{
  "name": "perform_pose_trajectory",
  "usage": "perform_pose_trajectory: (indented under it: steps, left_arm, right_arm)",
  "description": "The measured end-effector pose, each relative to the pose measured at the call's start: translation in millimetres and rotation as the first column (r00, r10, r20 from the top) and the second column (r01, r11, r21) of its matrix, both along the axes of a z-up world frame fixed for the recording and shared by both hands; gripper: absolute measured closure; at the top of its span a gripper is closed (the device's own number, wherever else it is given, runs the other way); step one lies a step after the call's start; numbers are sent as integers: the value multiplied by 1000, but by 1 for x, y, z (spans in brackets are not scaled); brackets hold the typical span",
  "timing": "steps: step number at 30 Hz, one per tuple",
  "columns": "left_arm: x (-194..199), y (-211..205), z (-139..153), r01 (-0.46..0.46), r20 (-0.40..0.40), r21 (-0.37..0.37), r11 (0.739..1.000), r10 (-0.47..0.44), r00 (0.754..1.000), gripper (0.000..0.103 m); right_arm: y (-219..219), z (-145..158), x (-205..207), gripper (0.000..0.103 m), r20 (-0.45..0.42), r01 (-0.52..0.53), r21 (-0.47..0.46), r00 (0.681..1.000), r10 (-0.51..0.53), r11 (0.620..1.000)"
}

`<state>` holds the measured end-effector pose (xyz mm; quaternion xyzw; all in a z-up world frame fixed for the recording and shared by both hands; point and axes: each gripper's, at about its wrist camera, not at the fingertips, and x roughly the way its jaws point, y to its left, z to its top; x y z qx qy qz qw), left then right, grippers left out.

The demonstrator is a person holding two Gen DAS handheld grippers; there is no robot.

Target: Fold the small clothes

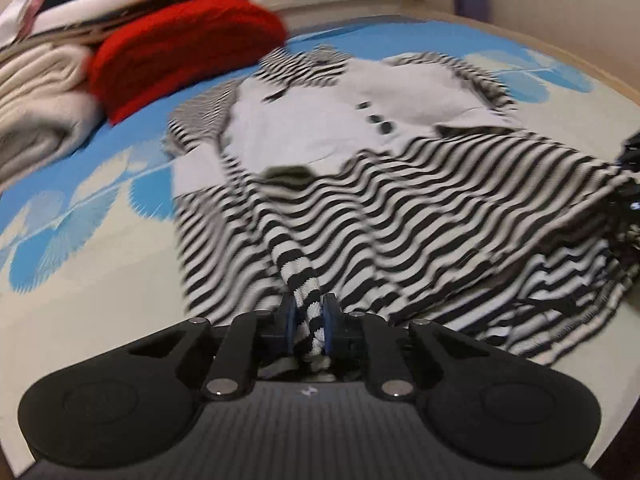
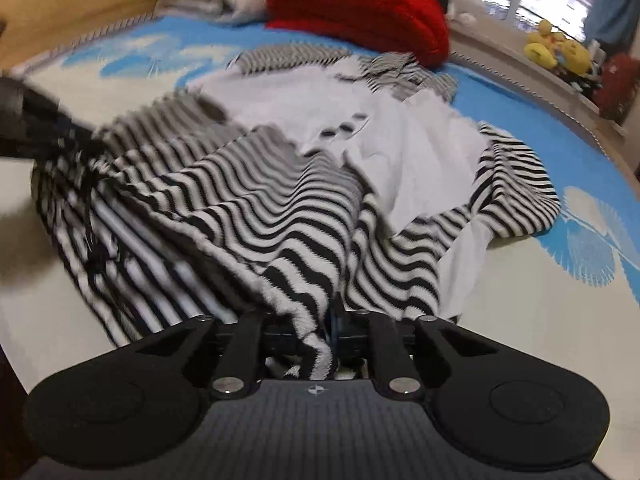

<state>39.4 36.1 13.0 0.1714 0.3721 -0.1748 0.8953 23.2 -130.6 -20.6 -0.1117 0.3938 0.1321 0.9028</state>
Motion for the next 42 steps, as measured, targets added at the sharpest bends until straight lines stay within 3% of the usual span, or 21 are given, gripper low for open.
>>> perform_pose_trajectory:
  steps: [2, 5, 8, 9, 10, 11, 12, 16, 19, 22, 24, 25, 26, 27, 30, 32, 33, 36, 38, 40, 42]
  left_arm:
    - [2, -8, -11, 29, 0, 57, 998, -29, 1000, 85]
    - [9, -14, -29, 33, -4, 130, 991, -33, 999, 68]
    - [12, -8, -32, -6, 2, 114, 994, 5, 1000, 42]
    - [14, -5, -33, -25, 5, 110, 994, 25, 1000, 40]
    - [15, -3, -33, -27, -8, 104, 994, 28, 1000, 44]
    - [16, -3, -30, -25, -39, 89, 996, 28, 999, 82]
    - [16, 0, -26, -40, -74, 76, 996, 46, 996, 88]
    - [-17, 6, -9, -90, -98, 130, 987, 103, 990, 88]
    - [-44, 26, -11, -100, -157, 128, 987, 119, 980, 87]
    - [-44, 34, -8, -138, -147, 104, 985, 152, 977, 69]
    - [-35, 42, 15, -171, -117, 24, 985, 173, 978, 37]
    - [-32, 47, 31, -182, -89, -36, 983, 178, 980, 29]
    - [-28, 54, 47, -194, -60, -92, 977, 189, 980, 12]
    - [-20, 59, 64, -207, -23, -143, 968, 206, 978, 5]
    - [27, 57, 95, -236, 75, -187, 954, 253, 964, 2]
    - [75, 48, 103, -273, 135, -180, 945, 298, 945, 0]
    - [105, 45, 102, -295, 157, -180, 938, 323, 933, 0]
    - [196, 39, 83, -405, 144, -171, 898, 430, 891, 0]
    - [248, 35, 64, -480, 109, -155, 863, 498, 860, 0]
    - [287, 38, 48, -531, 62, -145, 835, 543, 838, 0]
    - [311, 45, 35, -563, 35, -164, 810, 575, 818, 0]
  right_arm:
    - [6, -2, 0, 94, -18, -34, 4, 999, 34, 999]
    - [12, 1, -4, 94, -4, -82, 16, 997, 82, 997]
    - [11, 0, 0, 94, 2, -45, 4, 999, 45, 999]
    - [8, -2, 1, 94, -7, -30, 3, 1000, 30, 1000]
    - [6, -5, 4, 94, -23, -18, -5, 1000, 18, 1000]
    - [5, -9, 5, 94, -42, -13, -15, 999, 12, 1000]
    - [4, -12, 2, 94, -56, -21, -16, 998, 20, 1000]
    - [6, 6, -20, 94, -59, -137, 93, 988, 143, 986]
    - [10, 16, -44, 94, -82, -269, 158, 955, 284, 950]
    - [23, -13, -47, 82, -203, -331, 91, 917, 343, 939]
    - [23, -13, -45, 72, -207, -321, 60, 922, 326, 945]
    - [18, -4, -44, 67, -192, -313, 70, 928, 320, 947]
    - [6, 15, -42, 53, -145, -301, 112, 938, 315, 947]
    - [-8, 31, -40, 38, -101, -290, 152, 946, 307, 945]
    - [-65, 81, -1, 22, 20, -196, 160, 980, 196, 967]
    - [-100, 95, 55, 19, 82, 2, 89, 997, -9, 996]
    - [-118, 97, 86, 19, 121, 121, 78, 984, -130, 990]
    - [-180, 76, 194, 22, 130, 456, 198, 865, -484, 868]
    - [-206, 48, 247, 34, 32, 543, 284, 818, -574, 790]
    - [-221, 18, 288, 36, -73, 608, 389, 769, -635, 692]
    - [-217, -5, 316, 36, -137, 645, 420, 740, -659, 638]
